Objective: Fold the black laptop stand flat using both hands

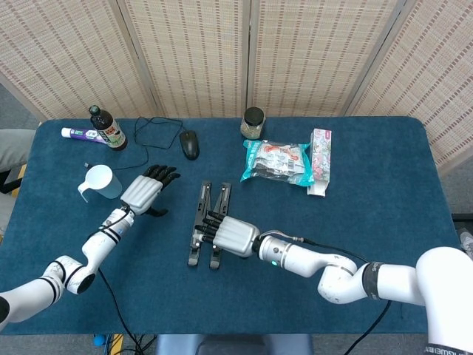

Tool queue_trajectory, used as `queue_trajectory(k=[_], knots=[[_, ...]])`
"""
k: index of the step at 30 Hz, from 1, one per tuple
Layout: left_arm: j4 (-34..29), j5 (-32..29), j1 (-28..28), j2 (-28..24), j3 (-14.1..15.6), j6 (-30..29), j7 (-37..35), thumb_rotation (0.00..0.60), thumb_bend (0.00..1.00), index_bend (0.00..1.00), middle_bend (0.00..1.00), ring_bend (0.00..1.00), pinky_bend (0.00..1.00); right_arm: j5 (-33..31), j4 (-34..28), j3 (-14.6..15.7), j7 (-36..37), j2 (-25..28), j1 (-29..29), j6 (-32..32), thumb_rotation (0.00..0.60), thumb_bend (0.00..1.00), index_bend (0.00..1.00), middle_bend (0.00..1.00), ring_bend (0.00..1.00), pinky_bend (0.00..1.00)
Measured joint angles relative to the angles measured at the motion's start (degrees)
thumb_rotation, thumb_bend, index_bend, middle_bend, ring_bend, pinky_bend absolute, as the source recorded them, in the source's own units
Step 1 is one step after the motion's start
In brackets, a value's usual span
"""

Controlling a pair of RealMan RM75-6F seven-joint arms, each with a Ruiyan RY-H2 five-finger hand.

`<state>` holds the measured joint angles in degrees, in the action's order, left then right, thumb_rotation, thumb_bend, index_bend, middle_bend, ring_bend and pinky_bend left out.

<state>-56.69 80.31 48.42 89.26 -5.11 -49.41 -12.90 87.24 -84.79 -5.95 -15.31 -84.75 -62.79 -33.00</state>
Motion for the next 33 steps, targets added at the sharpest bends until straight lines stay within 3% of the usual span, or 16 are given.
queue_trajectory(k=[15, 33], knots=[[-1.4, -1.2, -2.4, -2.2, -0.7, -1.2, 0.8, 0.600, 0.17, 0.10, 0.05, 0.01, 0.02, 1.0, 10.5, 1.2, 3.4, -5.8, -5.8, 5.6, 0.600, 0.05, 0.00, 0.00, 0.00, 0.00], [0.3, -0.2, -3.5, -2.2, -0.5, -1.5, -1.9, 0.600, 0.17, 0.10, 0.05, 0.01, 0.02, 1.0, 22.8, 0.2, 8.9, -14.7, -12.5, 8.4, 0.600, 0.08, 0.00, 0.00, 0.00, 0.00]])
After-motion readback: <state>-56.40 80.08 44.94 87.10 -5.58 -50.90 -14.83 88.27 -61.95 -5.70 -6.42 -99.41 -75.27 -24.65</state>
